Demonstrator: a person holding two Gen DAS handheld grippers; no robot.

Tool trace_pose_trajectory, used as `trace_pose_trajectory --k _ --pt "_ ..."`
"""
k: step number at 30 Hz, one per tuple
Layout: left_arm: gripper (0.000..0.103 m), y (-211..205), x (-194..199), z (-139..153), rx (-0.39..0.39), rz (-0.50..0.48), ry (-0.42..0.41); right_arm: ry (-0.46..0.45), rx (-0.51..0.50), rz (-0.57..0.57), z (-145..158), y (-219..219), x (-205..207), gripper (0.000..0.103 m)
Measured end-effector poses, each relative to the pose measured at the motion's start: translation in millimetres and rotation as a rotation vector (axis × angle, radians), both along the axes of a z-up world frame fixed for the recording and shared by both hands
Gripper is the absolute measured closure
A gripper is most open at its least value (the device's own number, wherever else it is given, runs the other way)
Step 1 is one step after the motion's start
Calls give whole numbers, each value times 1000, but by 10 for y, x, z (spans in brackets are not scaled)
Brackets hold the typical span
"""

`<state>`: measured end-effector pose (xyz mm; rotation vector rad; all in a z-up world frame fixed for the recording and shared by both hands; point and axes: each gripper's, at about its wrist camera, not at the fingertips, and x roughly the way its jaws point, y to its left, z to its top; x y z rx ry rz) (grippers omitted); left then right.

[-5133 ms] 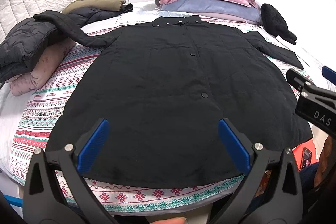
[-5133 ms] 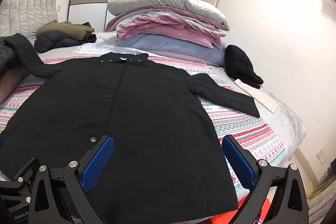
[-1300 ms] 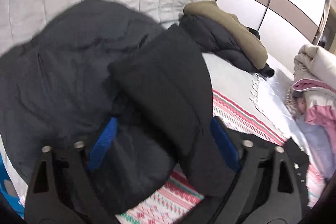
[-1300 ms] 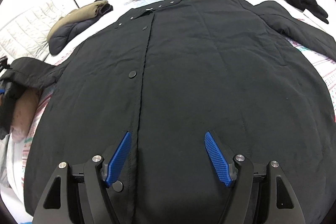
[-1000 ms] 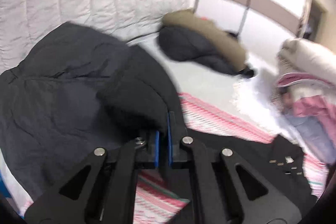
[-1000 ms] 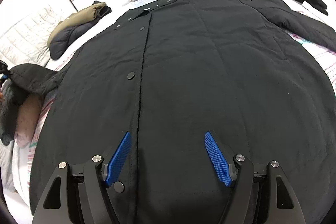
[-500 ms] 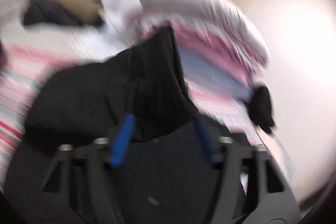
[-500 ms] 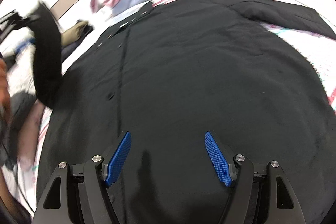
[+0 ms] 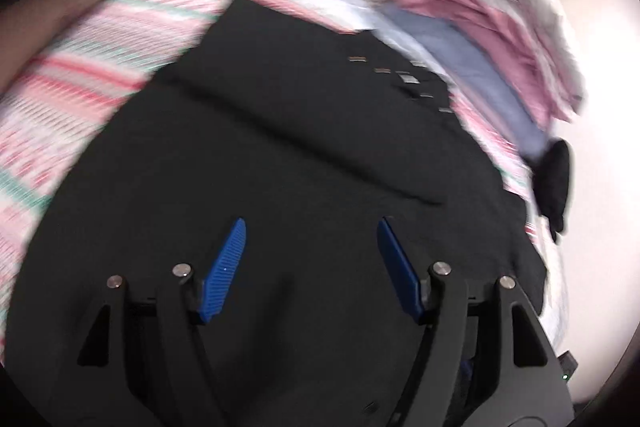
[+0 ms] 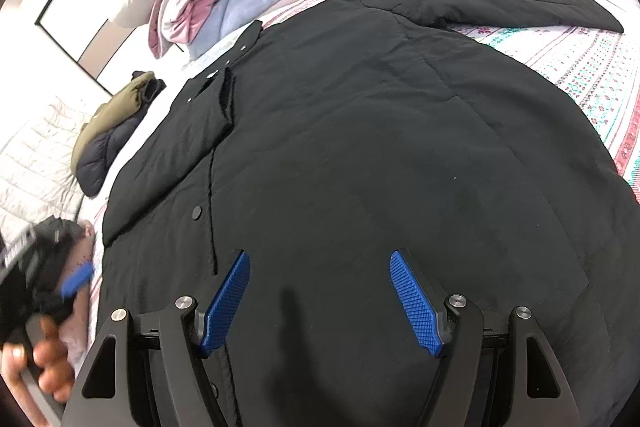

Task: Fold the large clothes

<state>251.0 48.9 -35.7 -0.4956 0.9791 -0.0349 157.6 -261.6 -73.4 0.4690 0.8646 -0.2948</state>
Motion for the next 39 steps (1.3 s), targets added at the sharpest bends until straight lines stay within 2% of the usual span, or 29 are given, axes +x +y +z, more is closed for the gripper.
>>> trace_pose_trajectory --k 2,3,5,6,8,11,13,16,19,22,25,27,30,32,34,35,37,38,39 --pt "31 109 -196 -20 42 25 10 -5 -1 10 2 25 -10 29" --pt "25 132 -284 -22 71 24 2 -15 4 17 7 24 -10 29" --pt "21 119 -378 -42 125 4 -26 -38 18 36 22 24 -66 29" --pt "21 83 -408 -90 169 -12 -43 -56 25 55 39 25 -86 29" --pt "21 59 -391 -226 220 -19 -23 -97 12 85 92 18 -106 29" --pt "21 -20 -266 -385 219 -52 38 -169 -59 44 229 -85 -209 29" --pt "21 -57 -227 -367 221 -66 31 -204 -74 19 350 -255 -287 29" --pt "21 -45 -277 -293 239 -73 -14 -273 -19 -38 541 -748 -474 29" --pt "21 9 -244 -331 226 -75 24 -332 94 -186 620 -1535 -692 28" --pt "21 47 -171 -382 216 -75 72 -338 278 -343 512 -2398 -834 28" --pt "21 78 -152 -398 215 -64 79 -318 305 -398 450 -3046 -748 28" --pt "21 102 -157 -411 211 -58 82 -294 344 -478 392 -3405 -686 28" --pt "21 130 -150 -438 203 -48 88 -301 312 -546 461 -3665 -557 28" --pt "21 129 -138 -459 206 -48 98 -254 227 -568 561 -3783 -357 28" --pt "21 127 -128 -471 206 -48 103 -221 196 -572 598 -3909 -192 29" --pt "21 134 -121 -471 207 -47 102 -224 188 -588 608 -3971 -132 32" --pt "21 142 -114 -469 209 -44 99 -235 163 -635 618 -4053 -88 61" --pt "21 149 -109 -472 212 -43 98 -217 139 -656 613 -4093 -62 93" --pt "21 156 -106 -475 214 -40 100 -201 142 -649 604 -4134 -8 93"
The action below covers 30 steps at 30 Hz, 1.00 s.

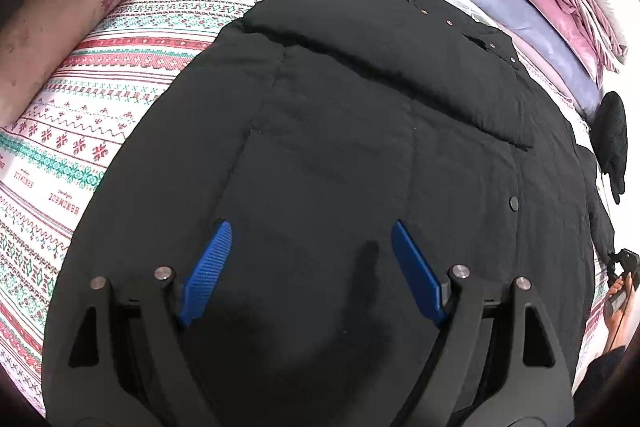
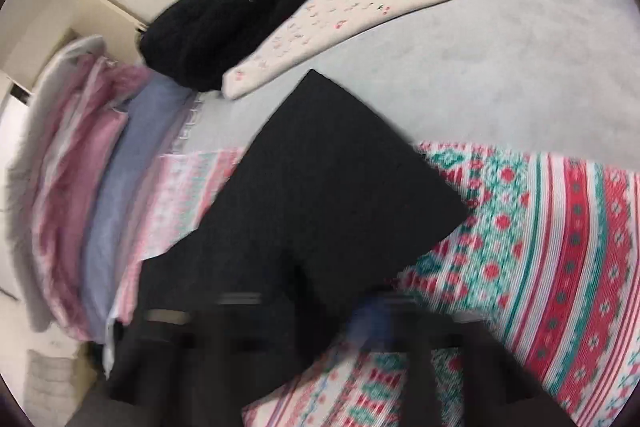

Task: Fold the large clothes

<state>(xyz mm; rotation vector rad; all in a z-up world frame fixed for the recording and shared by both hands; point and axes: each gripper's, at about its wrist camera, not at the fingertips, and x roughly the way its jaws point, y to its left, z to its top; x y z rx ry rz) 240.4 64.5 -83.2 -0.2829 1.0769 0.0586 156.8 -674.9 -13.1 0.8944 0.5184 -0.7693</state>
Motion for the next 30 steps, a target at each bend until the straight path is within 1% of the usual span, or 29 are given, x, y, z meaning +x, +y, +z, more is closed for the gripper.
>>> trace_pose_trajectory --k 1,3,6,8,10,12,13,14,15,16,17,19,20,21,23,24,26,27,28,29,30 --pt "21 13 -1 0 -1 3 1 9 -9 -3 10 9 10 93" --pt "21 50 3 5 -14 6 1 15 -69 -4 169 72 36 94" --pt "21 124 7 23 -36 26 -1 34 -216 -8 601 284 129 95" --pt "21 176 5 32 -50 38 -2 41 -330 16 961 548 261 95" --pt "21 253 -1 52 -77 56 -6 -3 -434 72 1297 887 424 95" --pt "21 315 -12 77 -96 71 -12 -70 -565 173 1642 1435 614 95" --pt "21 344 -17 89 -103 77 -14 -94 -616 218 1746 1690 695 95" --pt "21 367 -18 98 -110 83 -16 -119 -669 271 1838 1974 789 95" --pt "21 400 -20 107 -119 88 -18 -146 -732 347 1927 2382 933 95" --pt "21 446 -21 117 -132 95 -20 -153 -767 397 1959 2639 1046 95" --pt "21 479 -24 118 -139 102 -21 -155 -806 463 1969 2993 1199 95" --pt "21 542 -20 108 -155 114 -15 -150 -854 578 1889 3610 1459 95" --pt "21 572 -17 98 -164 117 -13 -137 -877 641 1785 3954 1619 95" --pt "21 600 -15 82 -175 120 -8 -112 -910 698 1635 4292 1759 95" --pt "21 660 -6 42 -199 128 6 -30 -1002 765 1300 4777 2042 95" --pt "21 692 1 22 -206 129 12 19 -1032 805 1077 5004 2185 95" --pt "21 746 23 2 -207 132 23 113 -1035 898 566 5347 2388 95" --pt "21 775 24 -3 -205 138 26 176 -1030 946 230 5487 2466 95" --pt "21 798 22 -3 -205 143 26 226 -1018 979 -9 5524 2519 95" --pt "21 811 22 -1 -206 146 26 302 -996 1016 -313 5554 2561 94" --pt "21 821 20 4 -210 146 27 356 -977 1038 -521 5558 2552 94"
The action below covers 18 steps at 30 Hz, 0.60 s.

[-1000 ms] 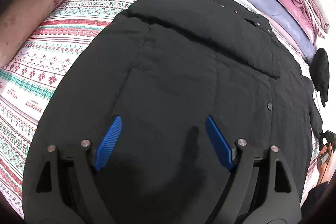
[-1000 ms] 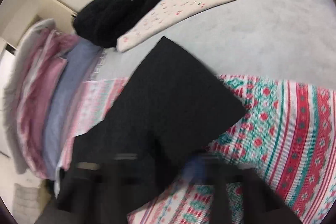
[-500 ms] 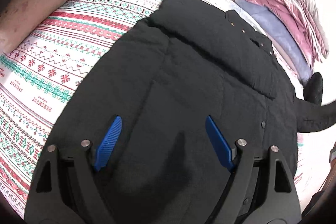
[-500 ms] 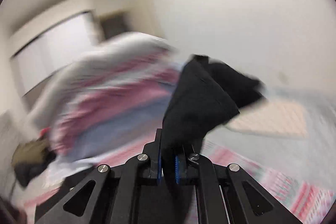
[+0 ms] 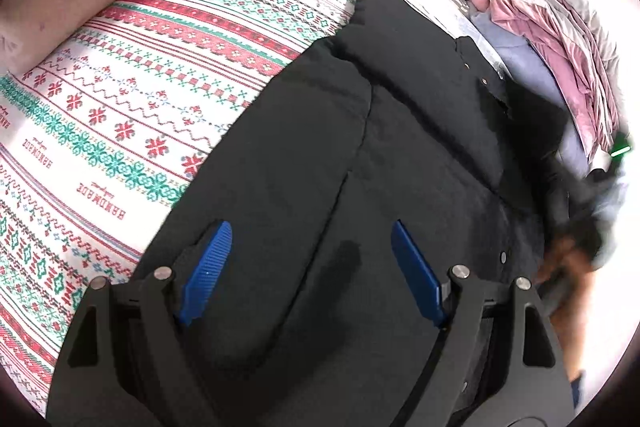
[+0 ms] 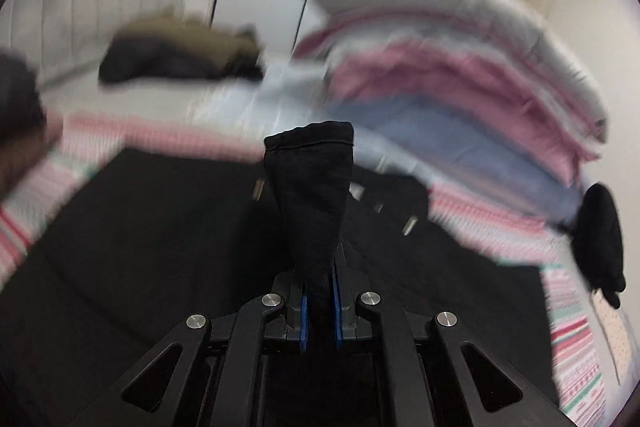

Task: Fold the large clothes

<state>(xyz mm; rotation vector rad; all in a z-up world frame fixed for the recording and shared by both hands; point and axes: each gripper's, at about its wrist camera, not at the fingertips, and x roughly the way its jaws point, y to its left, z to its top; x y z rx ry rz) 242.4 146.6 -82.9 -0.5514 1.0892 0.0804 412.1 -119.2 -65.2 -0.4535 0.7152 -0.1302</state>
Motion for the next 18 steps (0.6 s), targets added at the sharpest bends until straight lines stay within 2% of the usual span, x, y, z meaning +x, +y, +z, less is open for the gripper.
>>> trace_pose_trajectory --k 2,4,5,6,8,10,12,14,16,18 --pt "21 9 1 7 -6 -6 0 136 12 -9 -437 -125 47 91" --pt "21 -28 3 10 -18 -23 1 113 37 -2 -524 -156 -62 84" --pt "21 -47 1 8 -23 -32 1 102 51 -8 -505 -166 -83 75" --pt "21 -72 4 6 -25 -41 1 107 75 -16 -452 -196 -109 61" --pt "21 -118 5 3 -19 -56 4 126 107 6 -347 -199 -160 46" --pt "21 -149 11 5 -15 -63 7 125 159 69 -222 -140 -290 42" --pt "21 -147 13 17 -21 -60 2 127 314 171 13 -129 -493 40" --pt "21 -142 28 22 -24 -54 -1 75 460 214 191 -246 -629 40" --pt "21 -143 32 19 -19 -51 1 30 567 164 297 -425 -619 40" --pt "21 -147 12 15 -15 -57 1 50 604 39 223 -621 -529 40"
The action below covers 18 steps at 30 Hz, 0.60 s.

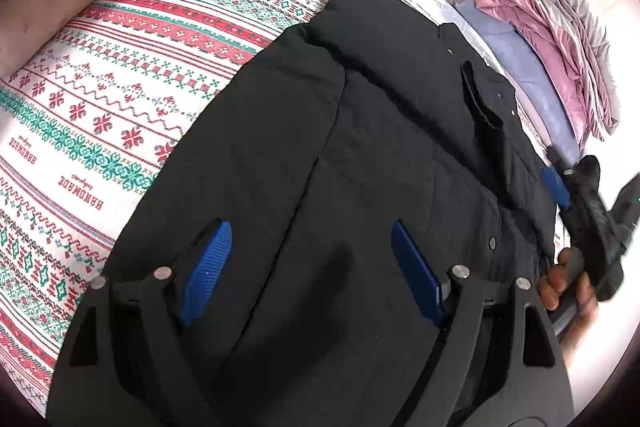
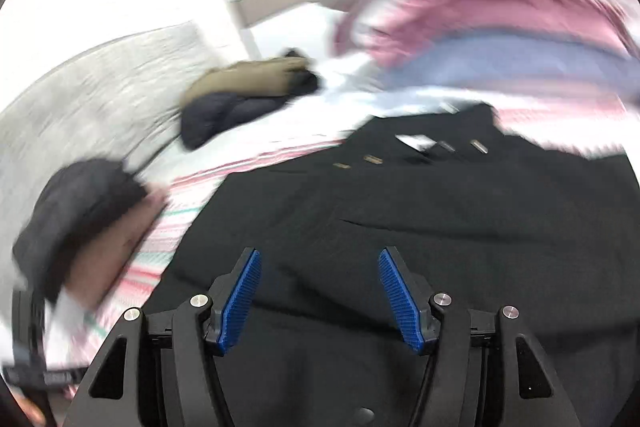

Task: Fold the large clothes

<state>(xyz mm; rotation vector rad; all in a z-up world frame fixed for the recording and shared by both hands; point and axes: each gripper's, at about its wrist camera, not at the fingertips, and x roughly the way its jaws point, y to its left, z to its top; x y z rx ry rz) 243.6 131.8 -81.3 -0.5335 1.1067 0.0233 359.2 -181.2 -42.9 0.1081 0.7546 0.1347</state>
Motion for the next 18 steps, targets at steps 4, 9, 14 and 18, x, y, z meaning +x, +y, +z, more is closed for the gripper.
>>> trace_pose_trajectory --k 4,9,14,18 --pt "21 -37 10 -18 13 -9 4 130 -114 -159 -289 -356 147 41" --pt "21 -4 24 -9 -12 1 6 -19 14 -359 100 -1162 -90 41" --pt "21 -59 25 -11 -13 -16 4 176 12 -534 -310 -1982 -63 41" --pt "21 -134 41 -36 12 -23 8 172 -144 -515 -245 -1735 -45 40"
